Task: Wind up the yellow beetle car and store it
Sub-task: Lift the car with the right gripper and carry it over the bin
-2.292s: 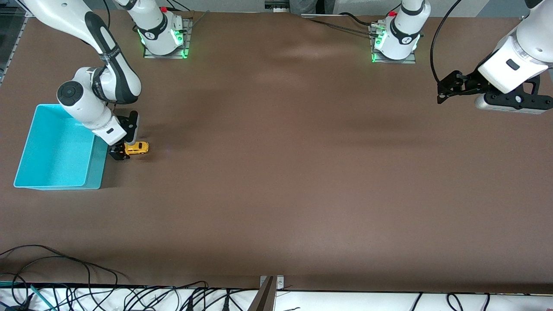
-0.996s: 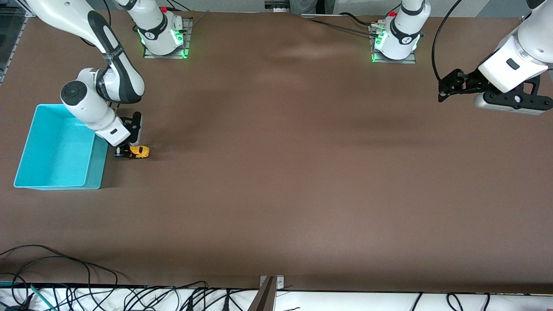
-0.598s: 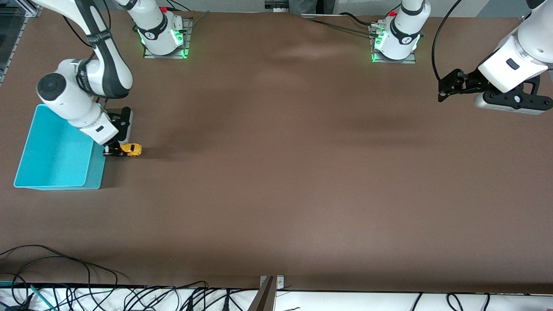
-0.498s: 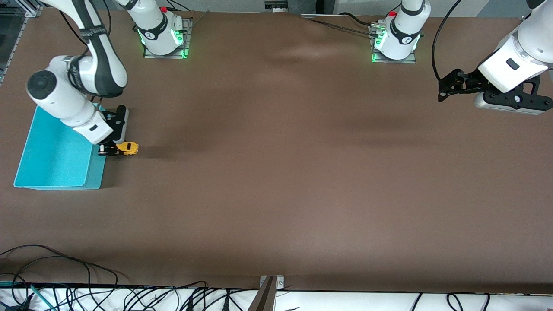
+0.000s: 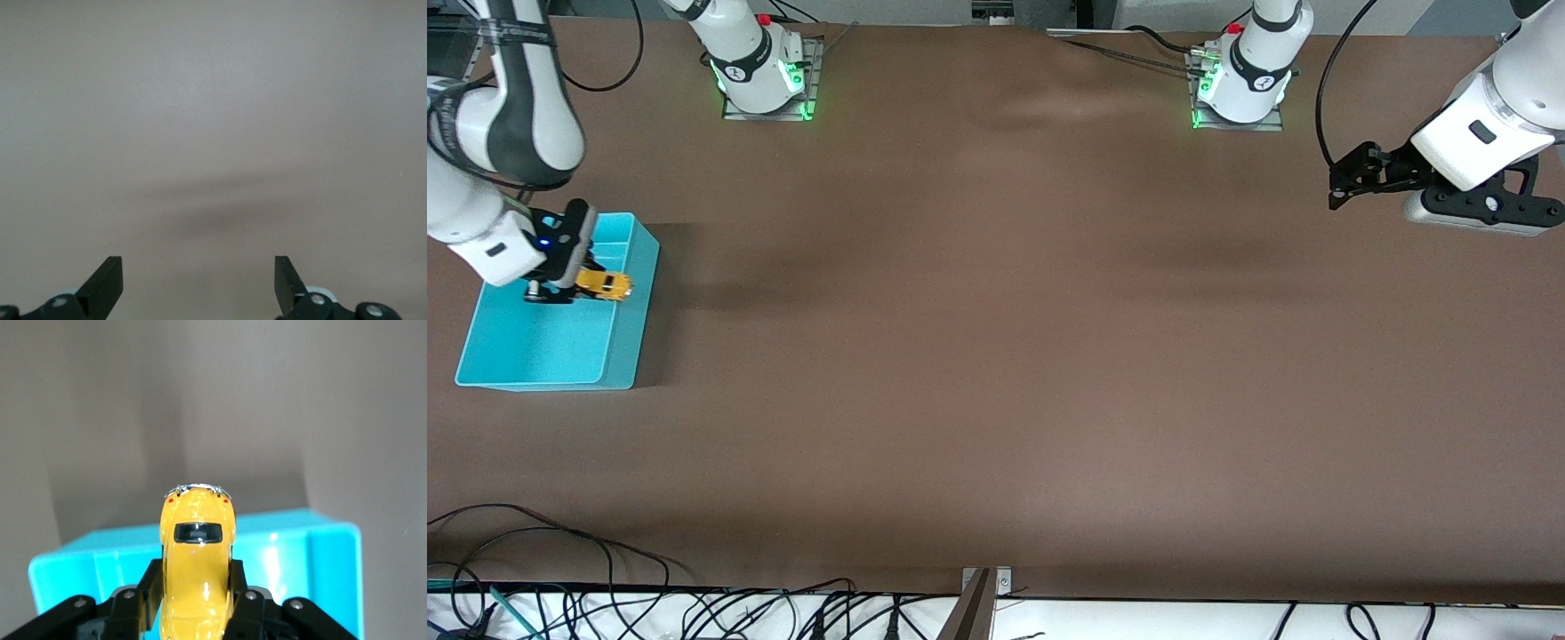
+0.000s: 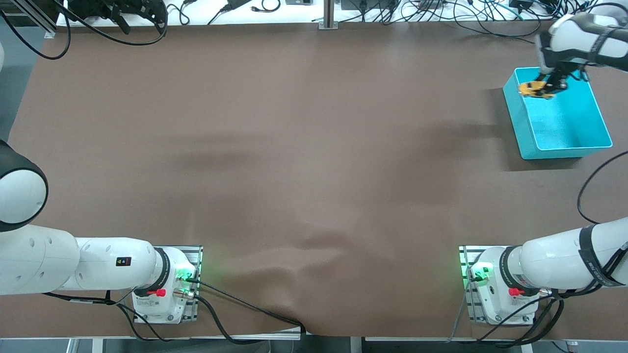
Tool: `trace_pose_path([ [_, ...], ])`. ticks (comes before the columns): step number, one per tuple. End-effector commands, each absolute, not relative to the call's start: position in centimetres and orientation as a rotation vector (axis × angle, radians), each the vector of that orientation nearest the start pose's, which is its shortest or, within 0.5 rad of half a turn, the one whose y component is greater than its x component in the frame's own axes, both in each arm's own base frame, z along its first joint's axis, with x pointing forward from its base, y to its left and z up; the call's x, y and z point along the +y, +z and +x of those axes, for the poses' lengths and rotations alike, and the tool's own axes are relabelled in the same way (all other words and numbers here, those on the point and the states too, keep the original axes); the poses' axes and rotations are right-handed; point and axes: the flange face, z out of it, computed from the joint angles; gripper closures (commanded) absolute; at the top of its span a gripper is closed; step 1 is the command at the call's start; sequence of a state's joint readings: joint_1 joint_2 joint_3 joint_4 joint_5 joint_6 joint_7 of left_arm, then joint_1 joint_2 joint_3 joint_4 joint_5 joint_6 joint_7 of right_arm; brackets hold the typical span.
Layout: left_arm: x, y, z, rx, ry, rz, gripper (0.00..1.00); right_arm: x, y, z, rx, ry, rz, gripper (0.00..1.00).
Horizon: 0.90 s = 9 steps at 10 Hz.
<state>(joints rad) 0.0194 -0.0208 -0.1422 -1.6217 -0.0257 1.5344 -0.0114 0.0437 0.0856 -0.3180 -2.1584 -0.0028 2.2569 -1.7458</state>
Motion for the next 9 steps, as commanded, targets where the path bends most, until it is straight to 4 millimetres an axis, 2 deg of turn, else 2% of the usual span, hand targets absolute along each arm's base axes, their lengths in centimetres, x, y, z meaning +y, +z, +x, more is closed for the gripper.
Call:
trace_pose_path([
  [1,-6.8,61.4,53.5,0.201,0.106,-3.152,0.00,-19.4,34.7,52.0,-2.114,0.049,-2.338,1.00],
  [3,-6.8,61.4,53.5,0.199,0.106,-3.152,0.00,-22.1,32.7,51.4,-2.121,0.074,-2.339,1.00],
  [5,-6.8,61.4,53.5,0.199,0.106,-3.152,0.00,-23.2,30.2,51.6,-2.121,0.038,-2.343,1.00],
  [6,-6.8,61.4,53.5,0.199,0.106,-3.152,0.00,-23.9,28.1,51.6,-2.115,0.016,-2.343,1.00],
  [7,-6.9,61.4,53.5,0.204,0.106,-3.151,0.00,-24.1,26.8,51.5,-2.109,0.005,-2.333,1.00],
  [9,-6.8,61.4,53.5,0.199,0.106,-3.152,0.00,-24.1,25.9,51.7,-2.113,0.005,-2.337,1.00],
])
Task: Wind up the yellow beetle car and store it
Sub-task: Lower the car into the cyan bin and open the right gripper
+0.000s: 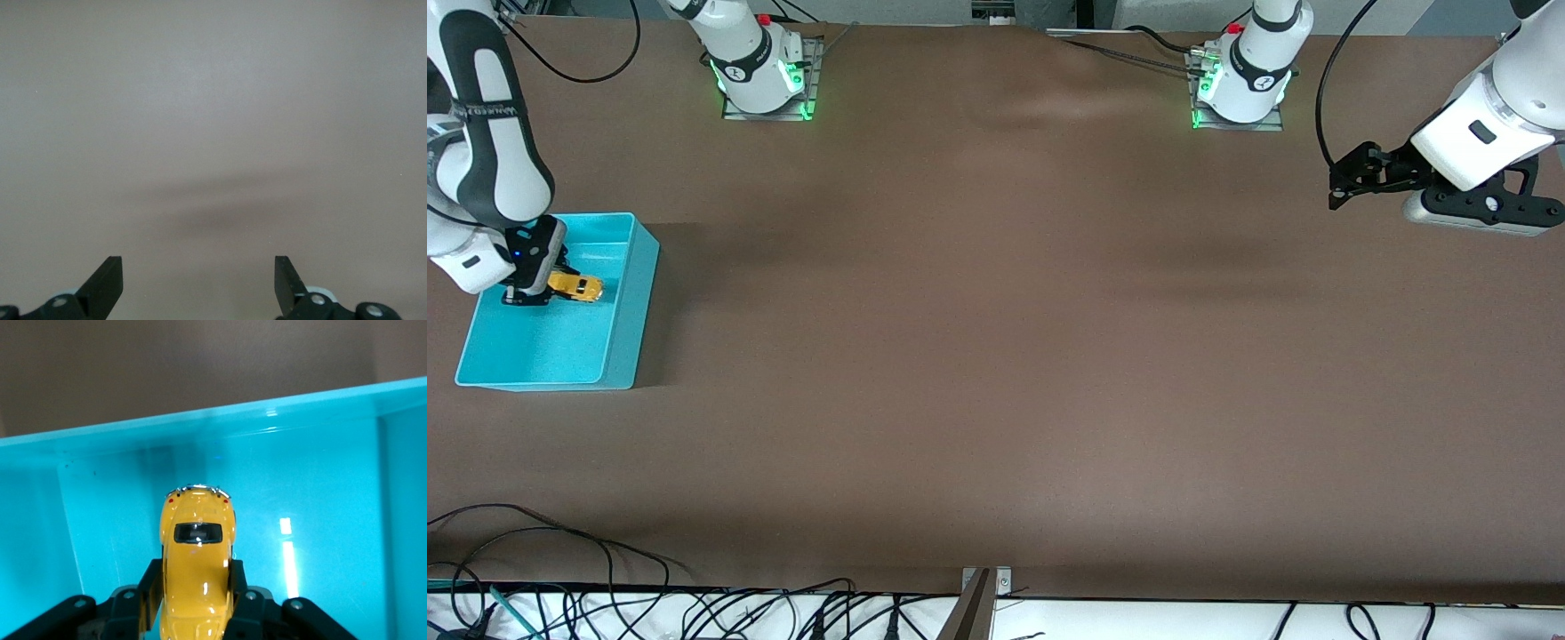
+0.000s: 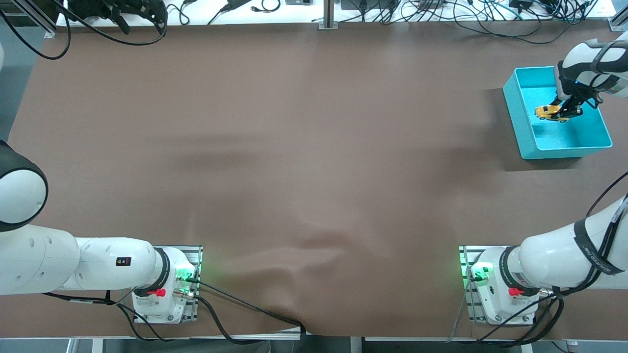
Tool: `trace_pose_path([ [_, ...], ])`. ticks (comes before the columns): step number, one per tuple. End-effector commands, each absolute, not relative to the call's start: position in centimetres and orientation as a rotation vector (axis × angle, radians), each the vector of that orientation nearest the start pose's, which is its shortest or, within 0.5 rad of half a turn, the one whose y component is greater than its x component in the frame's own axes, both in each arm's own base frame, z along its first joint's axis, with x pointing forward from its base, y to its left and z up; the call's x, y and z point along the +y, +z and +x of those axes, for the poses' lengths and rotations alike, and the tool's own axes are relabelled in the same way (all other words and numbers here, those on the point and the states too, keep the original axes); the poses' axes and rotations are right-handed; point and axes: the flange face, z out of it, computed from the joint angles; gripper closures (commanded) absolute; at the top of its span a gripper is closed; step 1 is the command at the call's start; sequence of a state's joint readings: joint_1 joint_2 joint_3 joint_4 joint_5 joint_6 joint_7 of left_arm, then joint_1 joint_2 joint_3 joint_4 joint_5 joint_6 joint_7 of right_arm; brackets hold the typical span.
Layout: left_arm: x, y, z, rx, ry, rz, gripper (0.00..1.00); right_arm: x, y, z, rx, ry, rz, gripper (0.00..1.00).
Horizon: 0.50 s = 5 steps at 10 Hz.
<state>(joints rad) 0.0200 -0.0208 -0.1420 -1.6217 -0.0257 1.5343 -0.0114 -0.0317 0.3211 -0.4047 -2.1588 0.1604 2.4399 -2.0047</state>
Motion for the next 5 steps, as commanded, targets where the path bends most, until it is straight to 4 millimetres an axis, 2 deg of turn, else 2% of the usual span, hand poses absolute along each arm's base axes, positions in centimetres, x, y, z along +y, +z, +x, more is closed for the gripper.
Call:
trace_pose_path([
  [1,-6.8,61.4,53.5,0.199,0.106,-3.152,0.00,-24.4,25.4,51.8,-2.118,0.015,-2.340,1.00],
  [2,-6.8,61.4,53.5,0.199,0.106,-3.152,0.00,-25.1,24.4,51.8,-2.106,0.039,-2.343,1.00],
  [5,-6.8,61.4,53.5,0.199,0.106,-3.152,0.00,-25.6,23.4,52.1,-2.107,0.065,-2.331,1.00],
])
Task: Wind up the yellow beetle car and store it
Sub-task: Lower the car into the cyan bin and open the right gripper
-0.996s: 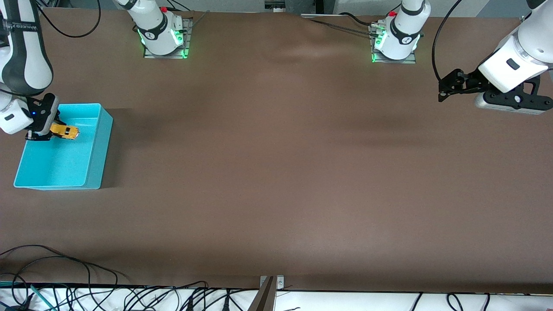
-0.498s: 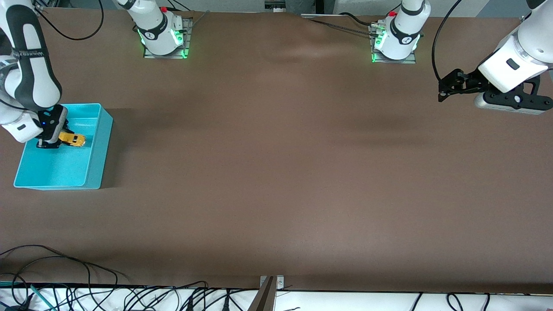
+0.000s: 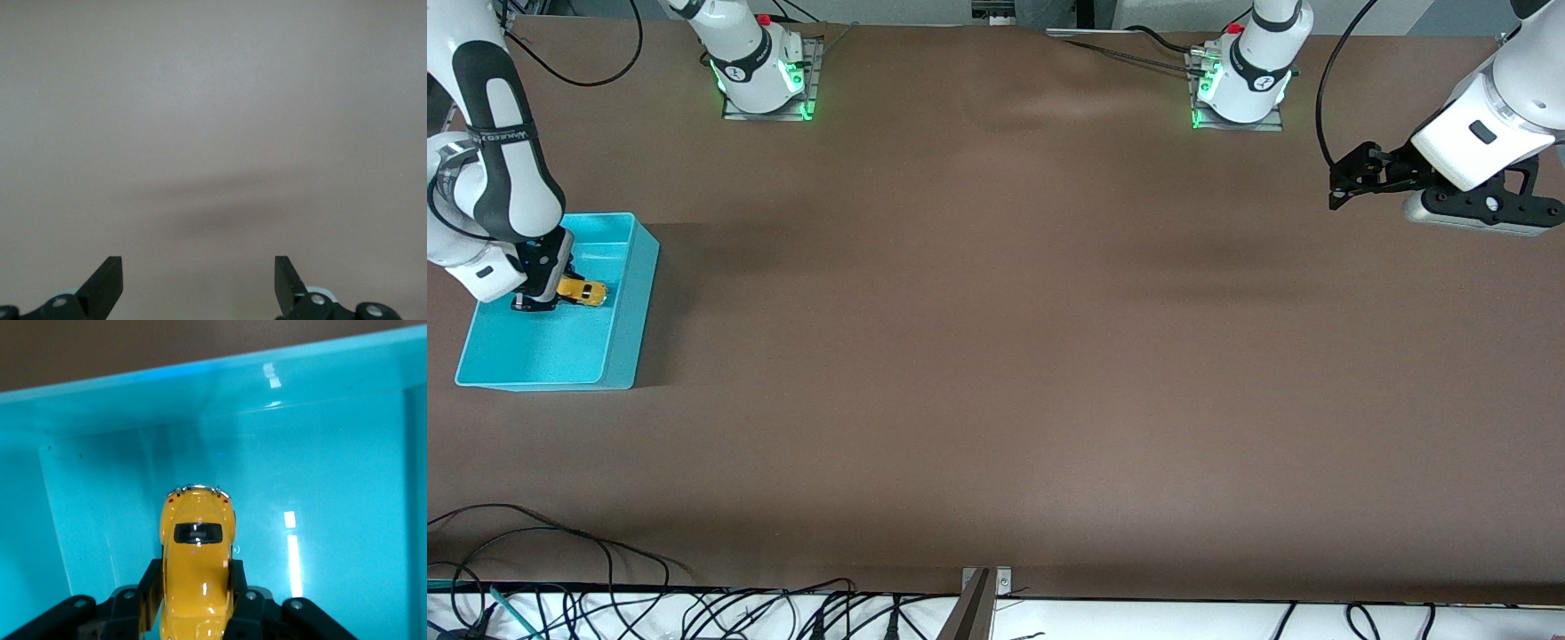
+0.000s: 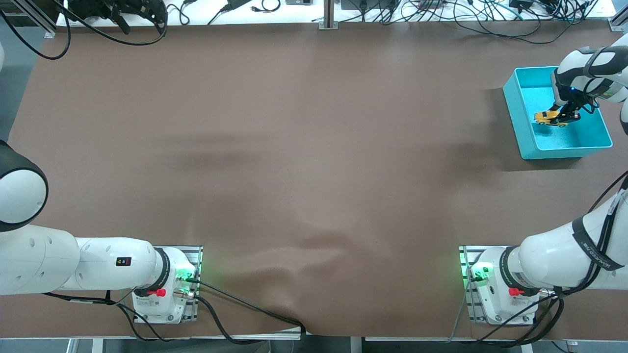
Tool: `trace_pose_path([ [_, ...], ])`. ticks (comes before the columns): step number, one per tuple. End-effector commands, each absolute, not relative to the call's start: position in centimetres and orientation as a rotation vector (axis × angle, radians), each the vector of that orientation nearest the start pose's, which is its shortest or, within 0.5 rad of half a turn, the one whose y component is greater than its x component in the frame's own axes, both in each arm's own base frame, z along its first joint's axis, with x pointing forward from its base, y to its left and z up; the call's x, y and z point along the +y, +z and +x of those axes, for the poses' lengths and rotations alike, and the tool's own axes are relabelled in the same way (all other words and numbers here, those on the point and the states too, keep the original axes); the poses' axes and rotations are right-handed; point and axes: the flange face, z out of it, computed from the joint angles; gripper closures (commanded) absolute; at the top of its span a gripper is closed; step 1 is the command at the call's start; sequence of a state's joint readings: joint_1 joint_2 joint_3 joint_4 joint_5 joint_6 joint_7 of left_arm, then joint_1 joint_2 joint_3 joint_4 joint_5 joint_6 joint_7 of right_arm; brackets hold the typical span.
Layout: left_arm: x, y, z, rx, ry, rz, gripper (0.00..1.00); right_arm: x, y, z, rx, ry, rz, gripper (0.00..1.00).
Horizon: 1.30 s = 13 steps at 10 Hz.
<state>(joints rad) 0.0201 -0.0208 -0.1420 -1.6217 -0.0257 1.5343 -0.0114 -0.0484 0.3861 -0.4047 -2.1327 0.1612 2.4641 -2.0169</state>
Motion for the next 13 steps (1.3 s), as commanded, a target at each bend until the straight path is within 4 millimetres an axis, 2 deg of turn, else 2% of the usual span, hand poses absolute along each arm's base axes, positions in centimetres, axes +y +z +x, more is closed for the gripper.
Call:
trace_pose_path([
  [1,-6.8,61.5,53.5,0.199,0.104,-3.152,0.00,-25.5,23.0,52.0,-2.103,0.070,-2.328,1.00],
  [5,-6.9,61.4,53.5,0.204,0.106,-3.151,0.00,-26.0,22.3,53.1,-2.113,0.092,-2.327,1.00],
  [9,-6.9,61.4,53.5,0.204,0.106,-3.151,0.00,-25.8,21.8,53.2,-2.111,0.102,-2.318,0.99],
  [10,-6.8,61.4,53.5,0.201,0.106,-3.152,0.00,-25.9,21.8,53.3,-2.109,0.103,-2.322,0.58],
  [11,-6.8,61.4,53.5,0.201,0.106,-3.152,0.00,-25.8,21.8,53.2,-2.106,0.102,-2.323,0.27],
  [13,-6.8,61.5,53.5,0.199,0.104,-3.152,0.00,-25.7,22.0,53.5,-2.108,0.098,-2.324,0.01],
])
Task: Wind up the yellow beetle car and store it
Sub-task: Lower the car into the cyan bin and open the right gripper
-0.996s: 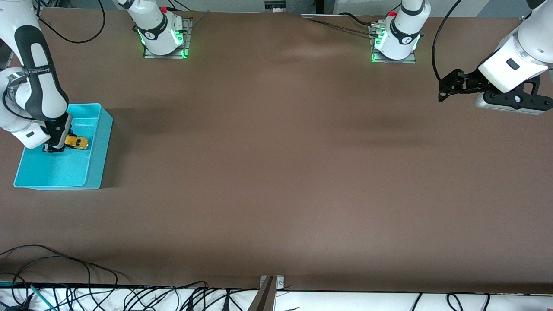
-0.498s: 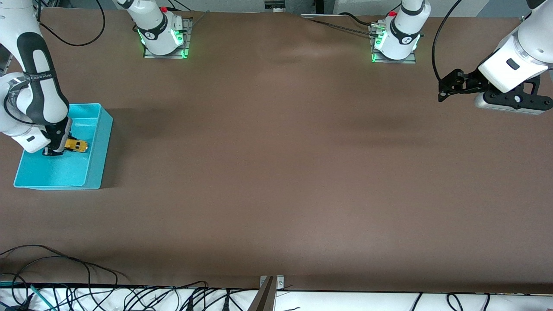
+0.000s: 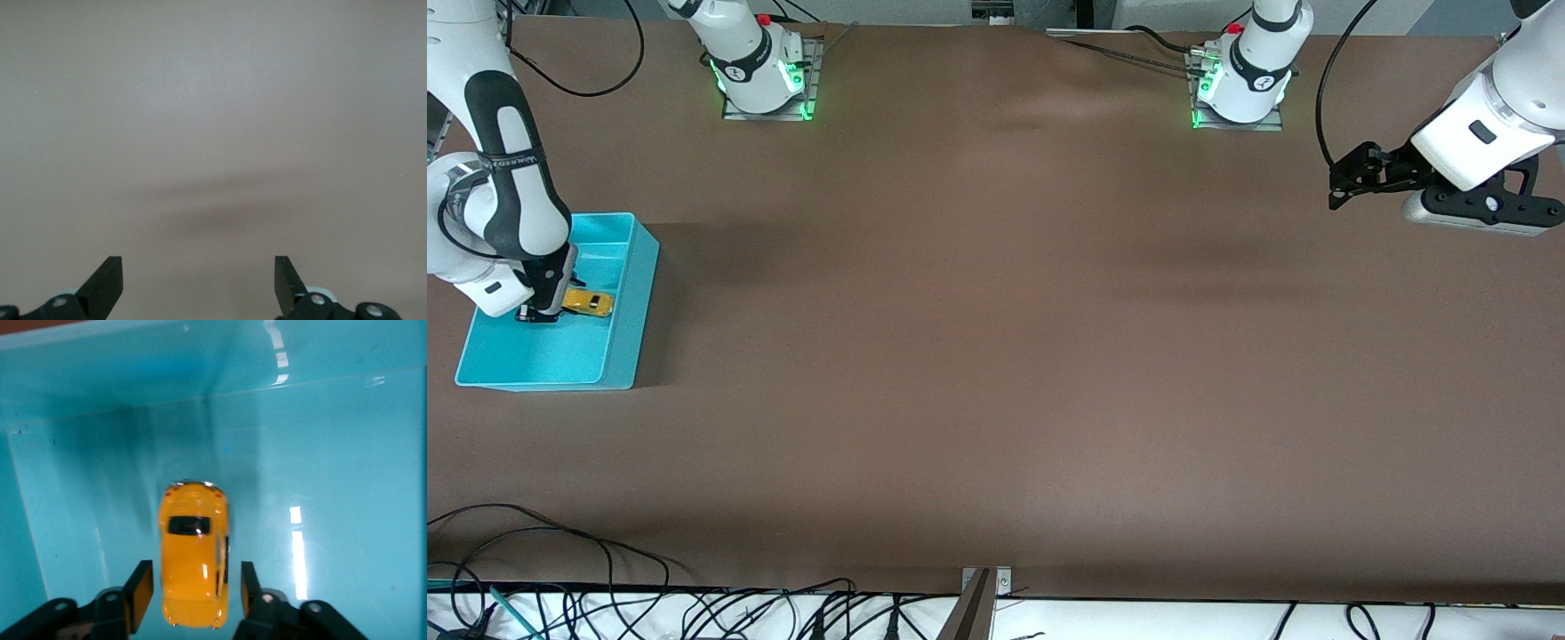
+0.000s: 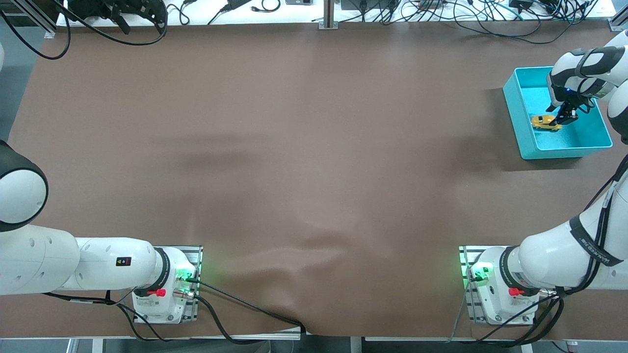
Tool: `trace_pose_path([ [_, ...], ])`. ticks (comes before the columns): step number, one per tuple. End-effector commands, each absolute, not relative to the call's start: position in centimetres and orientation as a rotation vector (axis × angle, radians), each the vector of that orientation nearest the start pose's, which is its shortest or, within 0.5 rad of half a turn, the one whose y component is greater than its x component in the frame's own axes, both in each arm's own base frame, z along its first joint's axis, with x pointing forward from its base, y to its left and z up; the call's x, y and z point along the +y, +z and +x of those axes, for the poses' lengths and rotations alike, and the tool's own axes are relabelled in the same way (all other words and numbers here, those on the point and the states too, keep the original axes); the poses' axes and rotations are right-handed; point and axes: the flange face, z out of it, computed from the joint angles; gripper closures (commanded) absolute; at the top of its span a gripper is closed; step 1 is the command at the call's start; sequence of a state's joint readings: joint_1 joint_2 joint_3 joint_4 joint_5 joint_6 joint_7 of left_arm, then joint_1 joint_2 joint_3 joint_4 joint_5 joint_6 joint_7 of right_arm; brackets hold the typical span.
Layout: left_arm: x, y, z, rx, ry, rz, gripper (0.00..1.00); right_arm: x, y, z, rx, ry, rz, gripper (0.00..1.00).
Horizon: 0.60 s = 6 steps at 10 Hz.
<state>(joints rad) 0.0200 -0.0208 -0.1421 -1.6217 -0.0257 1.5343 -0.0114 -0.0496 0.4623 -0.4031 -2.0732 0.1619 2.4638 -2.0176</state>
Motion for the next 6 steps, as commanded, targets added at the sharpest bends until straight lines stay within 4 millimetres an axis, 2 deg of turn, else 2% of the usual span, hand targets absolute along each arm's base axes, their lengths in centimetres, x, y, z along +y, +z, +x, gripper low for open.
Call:
trace_pose_path([
  [1,-6.8,61.4,53.5,0.201,0.106,-3.152,0.00,-25.6,22.0,53.6,-2.109,0.097,-2.325,0.00],
  [3,-6.8,61.4,53.5,0.201,0.106,-3.152,0.00,-25.6,22.3,53.6,-2.094,0.086,-2.333,0.00],
  [6,-6.8,61.4,53.5,0.201,0.106,-3.152,0.00,-25.0,24.4,55.1,-2.001,0.019,-2.348,0.00],
])
